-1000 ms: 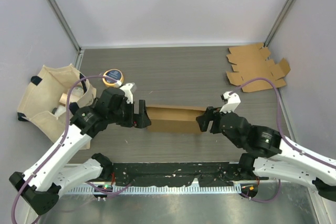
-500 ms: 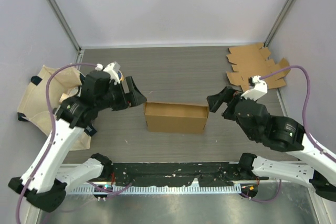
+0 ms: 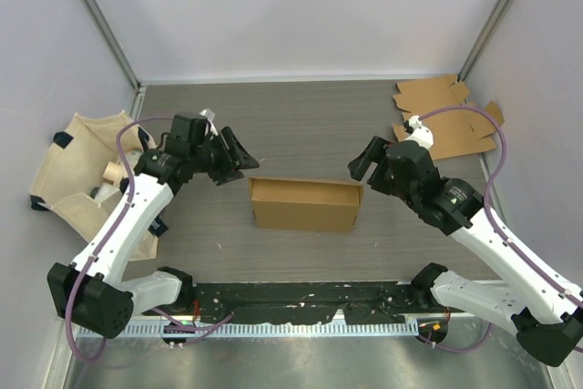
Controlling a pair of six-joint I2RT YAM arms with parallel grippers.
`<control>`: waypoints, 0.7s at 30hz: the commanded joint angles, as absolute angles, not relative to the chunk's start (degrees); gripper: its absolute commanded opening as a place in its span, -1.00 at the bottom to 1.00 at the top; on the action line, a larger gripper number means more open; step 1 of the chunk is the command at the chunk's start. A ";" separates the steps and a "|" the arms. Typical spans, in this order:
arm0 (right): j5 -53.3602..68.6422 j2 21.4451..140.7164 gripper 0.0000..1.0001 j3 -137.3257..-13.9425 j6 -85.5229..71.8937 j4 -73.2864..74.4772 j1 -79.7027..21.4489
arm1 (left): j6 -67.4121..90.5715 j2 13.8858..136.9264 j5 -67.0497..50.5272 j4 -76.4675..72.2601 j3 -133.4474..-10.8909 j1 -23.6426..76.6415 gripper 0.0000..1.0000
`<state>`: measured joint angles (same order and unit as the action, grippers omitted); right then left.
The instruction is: Fold the paper box
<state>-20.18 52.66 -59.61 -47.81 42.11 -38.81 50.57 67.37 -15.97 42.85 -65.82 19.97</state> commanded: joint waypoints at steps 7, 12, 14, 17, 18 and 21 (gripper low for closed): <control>-15.47 51.42 0.12 -55.46 -52.03 37.44 -38.67 | 51.86 62.67 -19.95 39.02 -60.29 19.86 -0.04; -13.62 50.72 0.13 -52.74 -52.12 37.62 -38.76 | 50.28 61.17 -20.39 40.17 -59.59 19.86 -0.03; -13.80 50.01 0.15 -52.30 -52.12 37.79 -38.58 | 50.10 60.38 -21.53 40.08 -59.07 19.86 0.00; -13.36 48.87 0.17 -51.95 -52.47 38.41 -38.67 | 50.01 59.33 -23.28 39.20 -58.01 19.86 0.10; -13.01 48.61 0.18 -51.68 -52.82 38.41 -38.67 | 50.01 58.89 -23.64 39.11 -57.75 19.86 0.18; -12.66 47.64 0.18 -50.89 -53.35 38.41 -38.58 | 51.41 56.87 -24.52 36.75 -55.64 19.78 0.14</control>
